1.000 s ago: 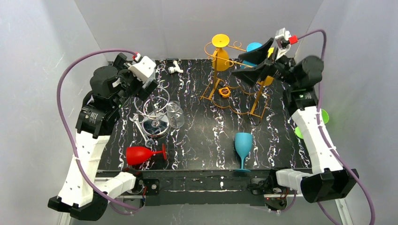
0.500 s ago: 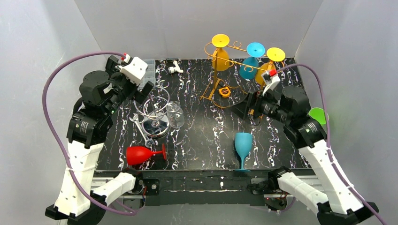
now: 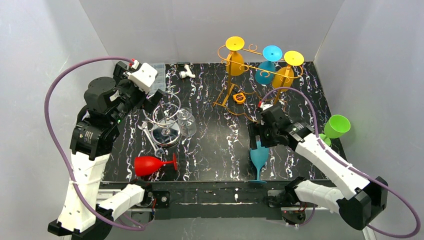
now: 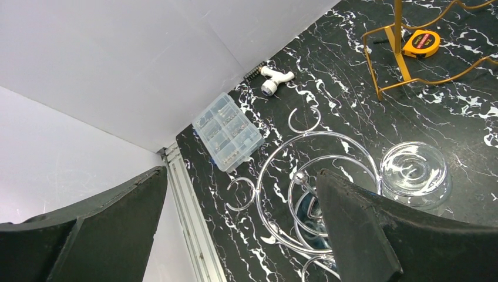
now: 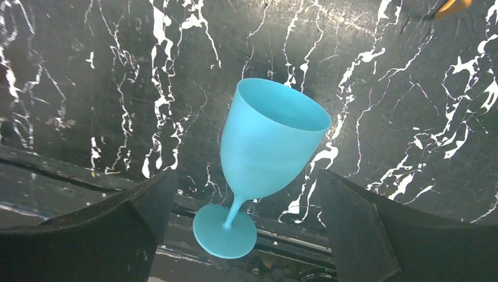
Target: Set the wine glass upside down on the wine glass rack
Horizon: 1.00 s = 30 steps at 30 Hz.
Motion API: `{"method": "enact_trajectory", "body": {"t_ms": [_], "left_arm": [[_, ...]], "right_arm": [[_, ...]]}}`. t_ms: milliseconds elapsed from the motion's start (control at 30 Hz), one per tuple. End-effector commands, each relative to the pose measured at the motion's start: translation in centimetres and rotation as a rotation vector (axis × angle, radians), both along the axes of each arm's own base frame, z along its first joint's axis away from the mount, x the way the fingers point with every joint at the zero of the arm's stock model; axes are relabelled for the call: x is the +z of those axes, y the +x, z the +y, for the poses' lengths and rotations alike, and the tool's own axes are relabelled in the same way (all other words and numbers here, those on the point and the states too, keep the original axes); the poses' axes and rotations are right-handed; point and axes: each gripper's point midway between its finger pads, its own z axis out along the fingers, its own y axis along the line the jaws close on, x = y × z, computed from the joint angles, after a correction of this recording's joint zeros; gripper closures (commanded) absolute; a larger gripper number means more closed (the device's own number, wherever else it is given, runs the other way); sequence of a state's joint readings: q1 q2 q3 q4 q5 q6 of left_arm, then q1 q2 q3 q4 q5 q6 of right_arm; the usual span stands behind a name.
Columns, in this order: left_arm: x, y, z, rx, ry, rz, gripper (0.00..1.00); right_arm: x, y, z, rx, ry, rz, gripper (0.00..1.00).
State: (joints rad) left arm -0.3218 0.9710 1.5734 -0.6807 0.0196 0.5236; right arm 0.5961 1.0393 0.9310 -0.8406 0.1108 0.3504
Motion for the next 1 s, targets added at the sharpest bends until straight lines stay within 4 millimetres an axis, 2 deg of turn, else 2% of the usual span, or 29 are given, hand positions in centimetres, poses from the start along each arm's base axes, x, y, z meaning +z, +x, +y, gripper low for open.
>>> {"method": "enact_trajectory", "body": {"t_ms": [0, 300, 467, 567, 633, 800, 967], "left_arm": [[0.8, -0.8, 0.0, -0.015, -0.012, -0.016, 0.02], [0.8, -0.9, 0.1, -0.015, -0.004, -0.016, 0.02], [0.8, -0.7, 0.1, -0.012, 0.002, -0.016, 0.02], [0.7, -0.7, 0.2, -0.009, 0.007, -0.016, 0.02], [0.6, -0.7, 0.1, -0.012, 0.007, -0.015, 0.02], [0.6, -0.7, 0.1, -0.016, 0.013, -0.023, 0.02], [0.8, -0.7, 0.2, -0.017, 0.026, -0.038, 0.02]], "right_arm": [[0.8, 1.7, 0.1, -0.029, -0.065, -0.104, 0.02], [-1.4, 4.3, 1.4, 0.061, -0.15, -0.119, 0.03], [-2.9, 3.6, 3.5, 0.149, -0.098, -0.033, 0.18], [-3.5, 3.0, 3.7, 0.177, -0.089, -0.001, 0.25], [-3.9, 2.8, 3.5, 0.187, -0.084, 0.026, 0.33], [-3.3, 2.9, 3.3, 0.198, -0.05, 0.064, 0.48], [-2.5, 2.1, 3.5, 0.234, -0.03, 0.091, 0.52]]}}
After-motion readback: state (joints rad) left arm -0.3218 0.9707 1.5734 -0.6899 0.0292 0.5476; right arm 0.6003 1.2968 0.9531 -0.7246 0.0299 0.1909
